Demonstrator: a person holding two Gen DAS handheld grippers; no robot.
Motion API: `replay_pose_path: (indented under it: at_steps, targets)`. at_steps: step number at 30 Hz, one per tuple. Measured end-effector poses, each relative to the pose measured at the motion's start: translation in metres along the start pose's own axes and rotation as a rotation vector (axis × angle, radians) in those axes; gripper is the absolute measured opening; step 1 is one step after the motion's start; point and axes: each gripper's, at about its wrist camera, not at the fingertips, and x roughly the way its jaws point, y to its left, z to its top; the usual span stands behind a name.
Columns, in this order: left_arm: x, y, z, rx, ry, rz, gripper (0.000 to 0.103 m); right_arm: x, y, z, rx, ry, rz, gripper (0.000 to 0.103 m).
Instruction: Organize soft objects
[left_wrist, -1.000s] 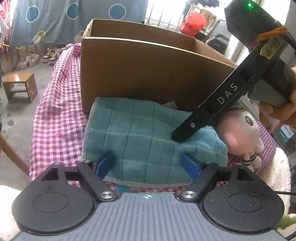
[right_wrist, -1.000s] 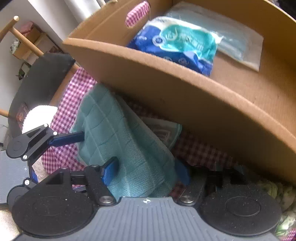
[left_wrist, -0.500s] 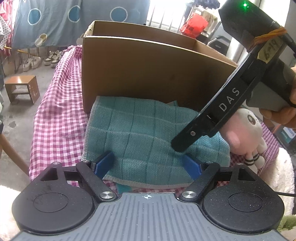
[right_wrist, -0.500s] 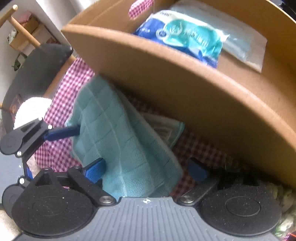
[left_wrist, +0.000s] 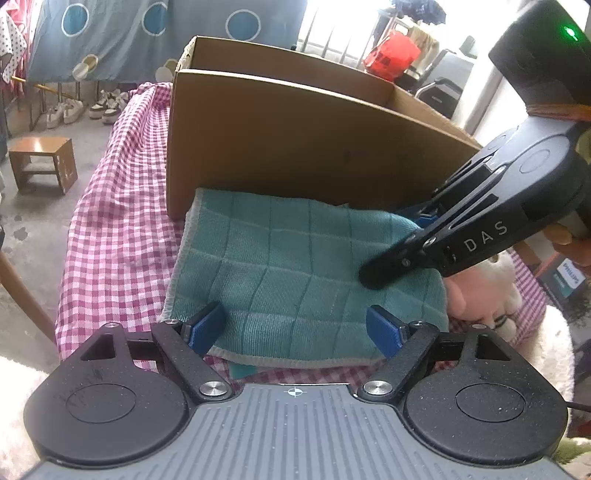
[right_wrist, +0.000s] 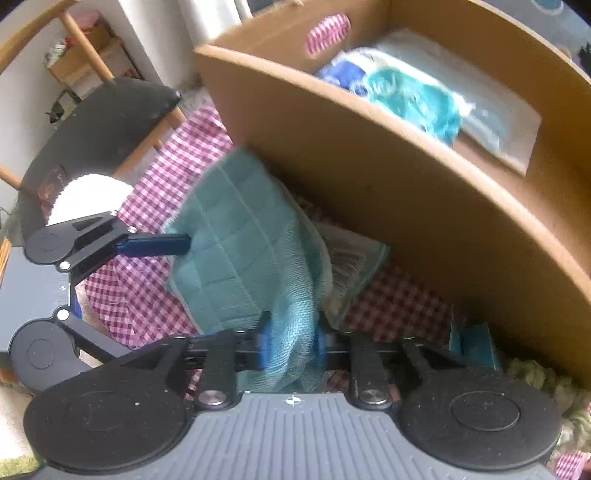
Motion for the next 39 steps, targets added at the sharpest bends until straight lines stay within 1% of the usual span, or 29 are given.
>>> replay_pose_path:
  at_steps: [3, 6, 8, 11, 14, 18, 20, 22, 23, 24, 25, 26, 28, 29, 30, 32, 35, 39]
  targets:
    - [-0.010, 0.005, 0.004, -0.024, -0.025, -0.021, 0.083, -0.008, 0.004, -0.003, -0.042, -0.052, -0.011, 0.019]
    - [-0.023, 0.014, 0.010, -0.064, -0.097, -0.018, 0.083, -0.015, 0.008, -0.004, -0.122, -0.118, -0.076, 0.019]
    - [-0.023, 0.023, 0.015, -0.099, -0.115, -0.017, 0.083, -0.017, 0.012, -0.004, -0.178, -0.156, -0.120, 0.019]
    - [-0.008, 0.034, 0.023, -0.133, -0.079, -0.004, 0.082, -0.014, 0.015, -0.005, -0.255, -0.198, -0.170, 0.019]
    - [0.007, 0.046, 0.029, -0.141, -0.051, -0.009, 0.082, -0.010, 0.018, -0.010, -0.311, -0.230, -0.195, 0.019]
    - [0.022, 0.064, 0.037, -0.189, -0.014, -0.058, 0.082, -0.008, 0.024, -0.018, -0.386, -0.262, -0.228, 0.019]
    - [0.024, 0.069, 0.039, -0.214, -0.018, -0.096, 0.081, -0.008, 0.027, -0.021, -0.412, -0.273, -0.243, 0.019]
    - [0.027, 0.072, 0.043, -0.224, -0.014, -0.119, 0.072, -0.006, 0.028, -0.023, -0.419, -0.278, -0.245, 0.019]
    - [0.030, 0.071, 0.044, -0.223, -0.006, -0.130, 0.061, -0.006, 0.028, -0.023, -0.417, -0.280, -0.244, 0.019]
    - [0.032, 0.071, 0.045, -0.224, 0.000, -0.137, 0.056, -0.006, 0.027, -0.023, -0.413, -0.283, -0.239, 0.019]
    - [0.032, 0.070, 0.046, -0.226, -0.005, -0.131, 0.052, -0.006, 0.025, -0.023, -0.407, -0.286, -0.236, 0.019]
    - [0.031, 0.068, 0.045, -0.221, -0.018, -0.124, 0.045, -0.006, 0.024, -0.023, -0.399, -0.287, -0.232, 0.019]
    - [0.023, 0.062, 0.044, -0.198, -0.048, -0.101, 0.038, -0.007, 0.022, -0.023, -0.387, -0.295, -0.232, 0.019]
    - [0.018, 0.058, 0.042, -0.187, -0.065, -0.086, 0.033, -0.007, 0.022, -0.023, -0.382, -0.299, -0.230, 0.019]
    - [0.013, 0.055, 0.041, -0.178, -0.081, -0.075, 0.024, -0.008, 0.022, -0.025, -0.378, -0.306, -0.233, 0.019]
    - [0.003, 0.050, 0.039, -0.172, -0.110, -0.067, 0.021, -0.011, 0.024, -0.028, -0.379, -0.323, -0.242, 0.019]
    - [-0.008, 0.044, 0.038, -0.163, -0.141, -0.063, 0.012, -0.019, 0.031, -0.037, -0.387, -0.363, -0.257, 0.019]
    - [-0.025, 0.030, 0.039, -0.138, -0.179, -0.055, 0.008, -0.032, 0.041, -0.050, -0.399, -0.421, -0.276, 0.019]
